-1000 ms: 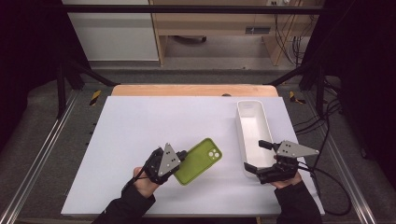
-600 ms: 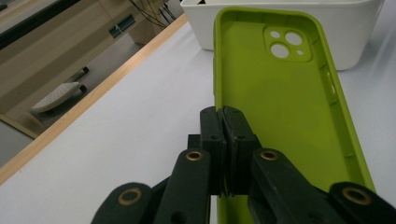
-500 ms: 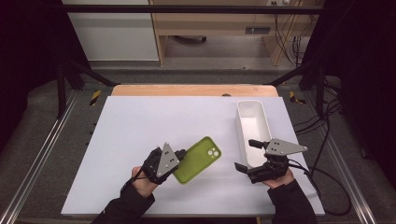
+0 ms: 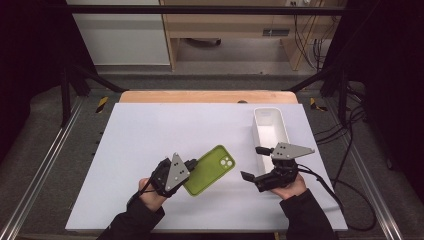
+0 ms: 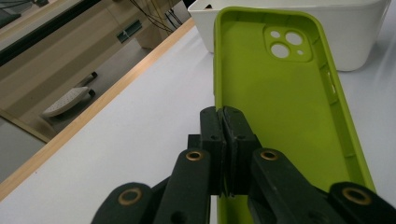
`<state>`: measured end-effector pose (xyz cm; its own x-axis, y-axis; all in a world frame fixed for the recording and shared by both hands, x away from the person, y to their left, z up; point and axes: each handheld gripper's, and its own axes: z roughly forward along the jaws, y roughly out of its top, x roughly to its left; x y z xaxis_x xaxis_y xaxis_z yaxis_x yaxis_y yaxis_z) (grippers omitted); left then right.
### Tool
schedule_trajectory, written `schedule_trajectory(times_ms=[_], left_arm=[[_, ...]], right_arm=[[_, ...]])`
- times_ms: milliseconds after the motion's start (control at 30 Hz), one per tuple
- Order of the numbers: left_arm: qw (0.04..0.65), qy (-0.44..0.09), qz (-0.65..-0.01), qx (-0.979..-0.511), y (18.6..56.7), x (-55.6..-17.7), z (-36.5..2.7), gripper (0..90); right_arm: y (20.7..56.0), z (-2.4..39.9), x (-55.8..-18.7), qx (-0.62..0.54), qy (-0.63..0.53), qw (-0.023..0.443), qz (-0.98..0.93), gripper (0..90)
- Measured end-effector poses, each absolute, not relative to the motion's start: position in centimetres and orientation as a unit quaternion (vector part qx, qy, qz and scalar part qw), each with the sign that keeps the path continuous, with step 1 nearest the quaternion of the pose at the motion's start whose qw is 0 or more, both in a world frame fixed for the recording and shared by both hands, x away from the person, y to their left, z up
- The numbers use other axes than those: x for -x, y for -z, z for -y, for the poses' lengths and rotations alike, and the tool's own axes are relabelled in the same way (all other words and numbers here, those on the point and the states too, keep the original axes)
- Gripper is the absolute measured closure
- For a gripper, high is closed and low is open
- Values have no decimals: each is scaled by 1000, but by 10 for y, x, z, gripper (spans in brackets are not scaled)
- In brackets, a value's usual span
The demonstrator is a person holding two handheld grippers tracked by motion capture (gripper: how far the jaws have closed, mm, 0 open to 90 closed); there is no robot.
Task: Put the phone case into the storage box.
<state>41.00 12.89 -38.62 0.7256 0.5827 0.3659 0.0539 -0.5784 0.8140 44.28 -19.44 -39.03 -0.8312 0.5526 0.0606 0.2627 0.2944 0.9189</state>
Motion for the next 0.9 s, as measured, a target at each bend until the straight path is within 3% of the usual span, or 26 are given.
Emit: schedule_trajectory(times_ms=[900], left_arm=[[416, -321, -168, -834, 388, -404, -121, 877]], right_arm=[[370, 165, -465, -244, -501, 96, -825, 98]])
